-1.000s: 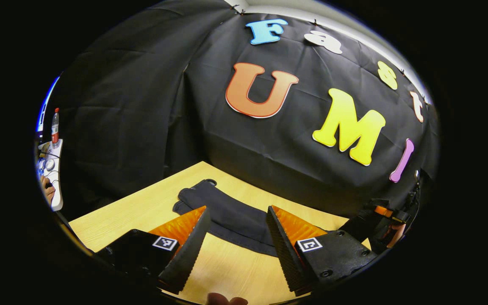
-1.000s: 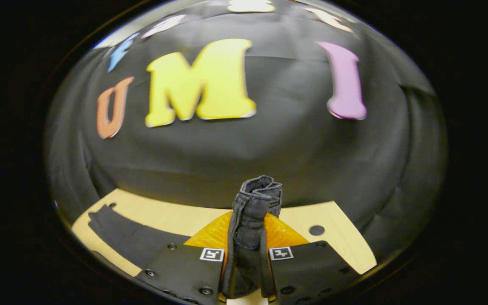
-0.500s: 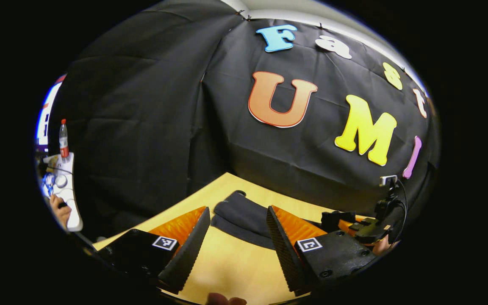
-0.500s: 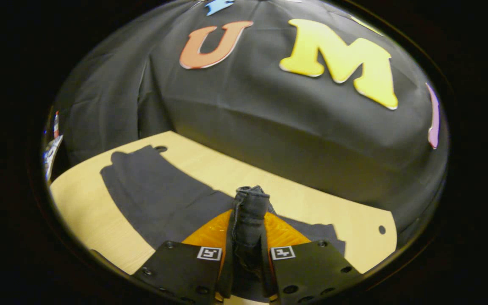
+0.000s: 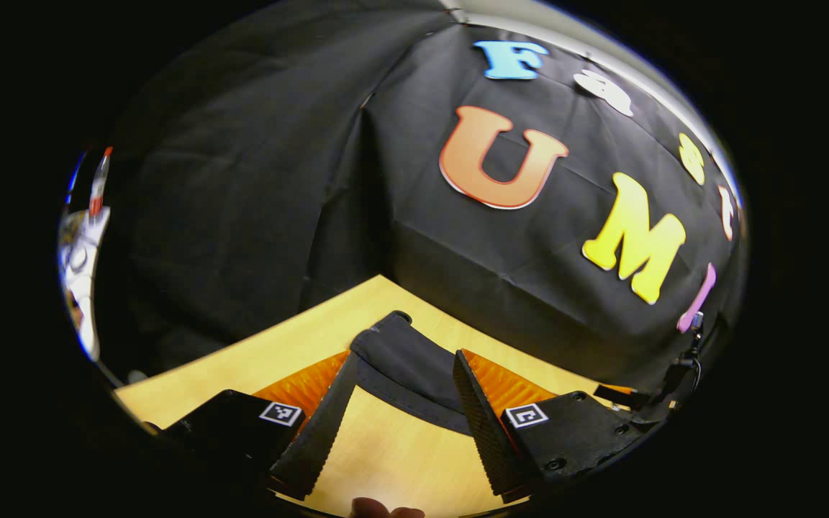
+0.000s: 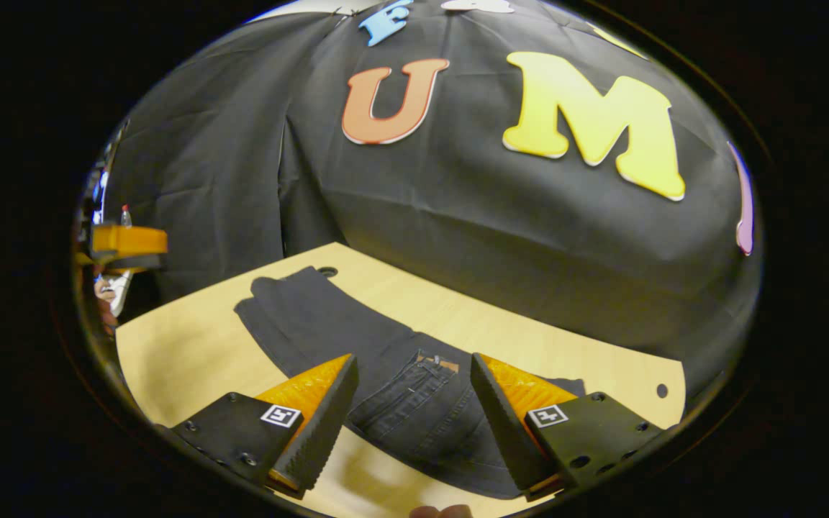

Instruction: Grasp the waist and the cuffs of the jeans and fold them to make the two legs overlap; first hold the waist and fold one-third of the jeans toward the cuffs, then hold the cuffs and fold the remaining one-third in the same direction to finish folding.

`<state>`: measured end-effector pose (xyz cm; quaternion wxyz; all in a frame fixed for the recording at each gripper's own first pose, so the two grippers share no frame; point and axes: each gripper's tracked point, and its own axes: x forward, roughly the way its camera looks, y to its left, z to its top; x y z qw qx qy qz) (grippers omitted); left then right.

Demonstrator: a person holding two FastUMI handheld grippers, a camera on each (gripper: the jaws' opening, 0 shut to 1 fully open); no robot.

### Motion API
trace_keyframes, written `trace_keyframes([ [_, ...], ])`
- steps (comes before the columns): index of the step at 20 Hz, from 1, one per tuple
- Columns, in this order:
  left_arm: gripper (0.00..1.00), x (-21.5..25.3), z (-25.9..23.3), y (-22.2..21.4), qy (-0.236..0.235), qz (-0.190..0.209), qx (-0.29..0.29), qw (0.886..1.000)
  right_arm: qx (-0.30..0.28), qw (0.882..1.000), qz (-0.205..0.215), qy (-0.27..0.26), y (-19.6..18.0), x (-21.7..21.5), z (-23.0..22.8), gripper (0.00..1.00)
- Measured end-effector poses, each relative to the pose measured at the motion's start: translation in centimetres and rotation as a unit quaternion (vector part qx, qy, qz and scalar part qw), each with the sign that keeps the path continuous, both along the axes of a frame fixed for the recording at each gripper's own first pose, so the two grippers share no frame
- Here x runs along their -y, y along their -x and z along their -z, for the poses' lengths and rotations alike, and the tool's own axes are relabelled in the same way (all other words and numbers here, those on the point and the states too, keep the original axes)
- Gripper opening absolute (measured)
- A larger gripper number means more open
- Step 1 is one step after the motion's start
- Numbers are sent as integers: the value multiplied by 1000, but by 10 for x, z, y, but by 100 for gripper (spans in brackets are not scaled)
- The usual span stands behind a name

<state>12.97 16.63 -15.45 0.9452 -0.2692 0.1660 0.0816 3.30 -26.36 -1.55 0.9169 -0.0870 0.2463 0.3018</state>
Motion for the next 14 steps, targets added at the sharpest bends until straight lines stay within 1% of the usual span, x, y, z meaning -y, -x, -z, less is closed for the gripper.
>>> trace_keyframes([
  [1,87,-3,13,-6,30,-5,-12,999,10,1000,1,3,11,4,-6,99],
  [2,87,-7,29,-16,64,-11,-27,998,19,1000,2,6,21,17,-23,99],
  [3,87,-10,44,-28,101,-18,-40,994,25,1000,6,7,31,33,-41,99],
  [5,88,-20,74,-46,172,-44,-67,982,31,999,19,10,49,59,-55,99],
  [7,88,-30,100,-64,239,-76,-90,964,33,999,38,18,60,89,-64,98],
  [9,88,-43,119,-74,283,-93,-126,946,30,997,59,25,50,96,-45,98],
  [12,87,-48,137,-83,335,-106,-185,918,31,994,98,24,39,115,-43,98],
  [14,87,-58,133,-89,361,-121,-197,904,30,992,120,24,32,124,-39,98],
])
